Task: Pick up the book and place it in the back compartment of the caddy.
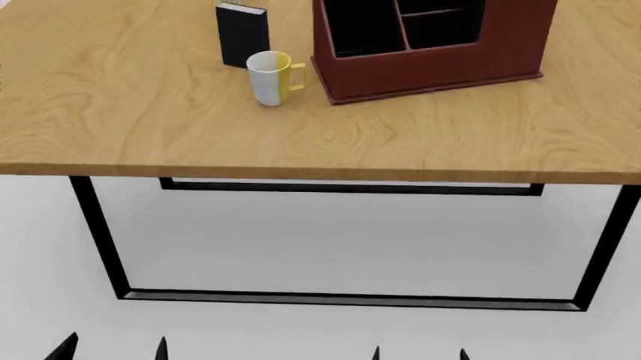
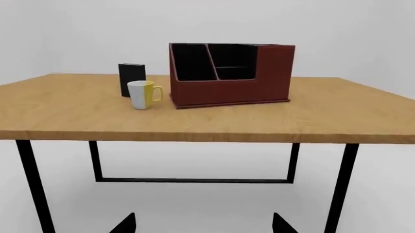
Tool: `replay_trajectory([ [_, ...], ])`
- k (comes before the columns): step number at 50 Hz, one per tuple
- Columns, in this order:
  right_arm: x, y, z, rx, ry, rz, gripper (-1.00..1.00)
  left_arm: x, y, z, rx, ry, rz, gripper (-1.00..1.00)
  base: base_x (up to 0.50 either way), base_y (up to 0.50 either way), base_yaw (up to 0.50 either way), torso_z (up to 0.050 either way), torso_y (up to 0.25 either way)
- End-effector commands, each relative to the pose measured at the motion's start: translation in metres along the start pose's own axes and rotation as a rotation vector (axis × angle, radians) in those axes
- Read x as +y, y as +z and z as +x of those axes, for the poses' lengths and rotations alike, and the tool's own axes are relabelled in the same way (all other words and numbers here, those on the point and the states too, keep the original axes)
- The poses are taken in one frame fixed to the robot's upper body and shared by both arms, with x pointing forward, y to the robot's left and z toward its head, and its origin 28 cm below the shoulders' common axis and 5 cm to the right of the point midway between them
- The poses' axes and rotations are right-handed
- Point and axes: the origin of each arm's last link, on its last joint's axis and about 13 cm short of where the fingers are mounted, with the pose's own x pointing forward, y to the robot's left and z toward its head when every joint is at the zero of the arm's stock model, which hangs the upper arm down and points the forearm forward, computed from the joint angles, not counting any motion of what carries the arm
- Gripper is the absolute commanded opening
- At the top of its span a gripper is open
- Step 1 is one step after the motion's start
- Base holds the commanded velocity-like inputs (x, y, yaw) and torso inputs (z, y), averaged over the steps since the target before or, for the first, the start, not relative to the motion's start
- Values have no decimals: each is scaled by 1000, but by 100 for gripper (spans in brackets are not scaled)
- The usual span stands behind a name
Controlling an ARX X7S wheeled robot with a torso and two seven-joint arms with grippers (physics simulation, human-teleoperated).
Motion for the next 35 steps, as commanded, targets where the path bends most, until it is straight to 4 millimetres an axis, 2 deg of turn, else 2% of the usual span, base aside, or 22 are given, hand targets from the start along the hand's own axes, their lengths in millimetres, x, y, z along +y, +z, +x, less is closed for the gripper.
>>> replay_trajectory([
  [1,0,2,-1,-8,-7,-5,100,-1,3,-1,-9,-24,-9,100,0,0,0,50,0],
  [35,1,6,-1,-22,-7,-6,100,0,9,1,-21,-31,13,100,0,0,0,50,0],
])
